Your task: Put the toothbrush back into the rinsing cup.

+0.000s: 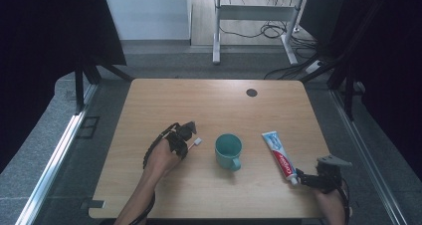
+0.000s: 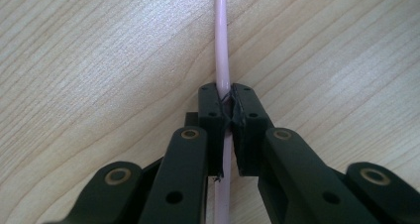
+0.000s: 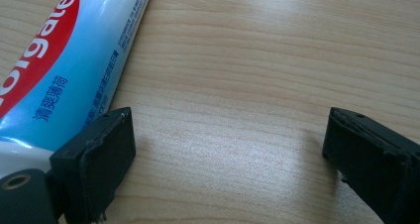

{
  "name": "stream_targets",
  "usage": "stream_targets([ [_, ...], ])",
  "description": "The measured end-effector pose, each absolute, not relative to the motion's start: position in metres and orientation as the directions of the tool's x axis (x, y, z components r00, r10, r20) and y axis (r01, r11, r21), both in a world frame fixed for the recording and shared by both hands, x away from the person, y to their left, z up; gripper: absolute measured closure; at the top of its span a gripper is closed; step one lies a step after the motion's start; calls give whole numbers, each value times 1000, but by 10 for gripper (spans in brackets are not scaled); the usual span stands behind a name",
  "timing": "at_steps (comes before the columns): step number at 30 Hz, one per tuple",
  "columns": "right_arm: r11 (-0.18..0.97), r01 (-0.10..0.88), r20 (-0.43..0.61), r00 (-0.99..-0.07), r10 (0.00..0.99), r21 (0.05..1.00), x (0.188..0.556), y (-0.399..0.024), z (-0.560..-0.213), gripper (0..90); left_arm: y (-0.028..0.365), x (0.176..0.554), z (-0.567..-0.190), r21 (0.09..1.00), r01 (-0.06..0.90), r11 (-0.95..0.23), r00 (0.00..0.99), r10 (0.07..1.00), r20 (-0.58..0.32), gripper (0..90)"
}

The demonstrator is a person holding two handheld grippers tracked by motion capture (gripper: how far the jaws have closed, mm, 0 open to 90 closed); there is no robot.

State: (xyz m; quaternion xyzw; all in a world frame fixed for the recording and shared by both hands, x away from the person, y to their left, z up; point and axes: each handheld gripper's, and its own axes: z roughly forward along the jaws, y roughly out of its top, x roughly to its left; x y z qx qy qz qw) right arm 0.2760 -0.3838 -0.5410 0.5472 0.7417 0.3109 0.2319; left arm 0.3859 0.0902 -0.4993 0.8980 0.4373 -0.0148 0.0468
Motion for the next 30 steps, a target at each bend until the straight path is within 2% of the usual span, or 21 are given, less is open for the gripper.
stream_targets([
  [10,207,668,-3,-293,956,715,276,-384,-541,56,98,384,-492,131,779,-613,626,770,-123,842],
  [16,206,668,-2,-292,956,715,276,-384,-541,56,103,380,-478,222,763,-607,642,749,-160,842],
  [30,207,668,-3,-293,956,715,276,-384,-541,56,110,372,-455,368,717,-592,681,708,-188,842],
])
